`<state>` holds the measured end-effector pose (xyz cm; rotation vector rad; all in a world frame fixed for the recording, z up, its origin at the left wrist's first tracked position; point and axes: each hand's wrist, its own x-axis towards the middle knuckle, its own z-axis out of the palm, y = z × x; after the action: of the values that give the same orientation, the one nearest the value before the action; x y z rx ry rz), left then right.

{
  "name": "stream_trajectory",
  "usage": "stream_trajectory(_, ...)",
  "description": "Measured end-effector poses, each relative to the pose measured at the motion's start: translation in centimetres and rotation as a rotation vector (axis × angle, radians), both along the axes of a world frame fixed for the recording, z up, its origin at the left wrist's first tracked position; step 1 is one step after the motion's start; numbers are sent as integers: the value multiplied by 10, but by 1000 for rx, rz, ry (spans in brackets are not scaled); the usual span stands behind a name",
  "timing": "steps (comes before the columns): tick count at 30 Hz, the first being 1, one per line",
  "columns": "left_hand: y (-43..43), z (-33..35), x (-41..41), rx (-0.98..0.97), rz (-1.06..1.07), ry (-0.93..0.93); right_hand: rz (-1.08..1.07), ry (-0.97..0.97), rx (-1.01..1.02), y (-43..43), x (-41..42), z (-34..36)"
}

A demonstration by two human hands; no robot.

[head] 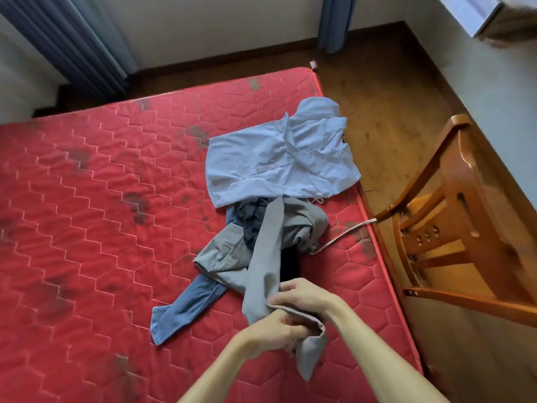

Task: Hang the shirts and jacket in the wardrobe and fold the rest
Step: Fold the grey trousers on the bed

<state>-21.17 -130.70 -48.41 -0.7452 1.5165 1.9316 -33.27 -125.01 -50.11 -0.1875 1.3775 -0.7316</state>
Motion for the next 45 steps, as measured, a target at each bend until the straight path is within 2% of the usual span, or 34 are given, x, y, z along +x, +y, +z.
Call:
stream_trajectory(3,18,16,14,-2,-44,-67,16,47,-73,8,13,36)
stream_trajectory(6,18,29,35,5,24,-195,-115,68,-159,18,13,67)
stream_trajectory(8,12,37,44,84,298,-255,-203,37,-220,29,9,89)
stream_trajectory(10,-3,45,41,187,624,-234,-223,-13,-276,42,3,110)
stream_trajectory(11,-11,52,34,304,728,-186,-191,-26,-300,49,1,119)
stream_trajectory(13,-24,71,16,389,829,-81,-131,-44,-340,66,2,138)
stream_trajectory(15,-22,93,-3,398,749,-27,-85,-77,-344,82,4,151)
stream_trajectory(17,-12,103,-14,262,613,7,-47,-98,-345,97,3,155)
stream_trajectory(19,0,110,-19,119,565,68,-75,-148,-373,114,2,164)
stream_trajectory(23,9,128,-9,-21,546,156,-292,-422,-479,153,-7,140)
stream_trajectory(26,18,153,16,-7,467,258,-584,-618,-388,164,-9,112)
stream_trajectory(29,23,174,43,43,429,365,-776,-493,-232,141,1,93)
stream_trajectory(33,29,192,79,75,406,375,-670,-217,-131,98,28,82)
stream_trajectory(36,24,195,116,29,397,364,-570,87,-61,71,58,79)
stream_trajectory(38,14,188,141,-18,435,298,-506,199,-126,50,78,87)
stream_trajectory(40,2,178,169,-43,514,180,-492,198,-234,30,101,107)
stream_trajectory(45,-15,167,235,0,686,-87,-422,5,-465,4,177,156)
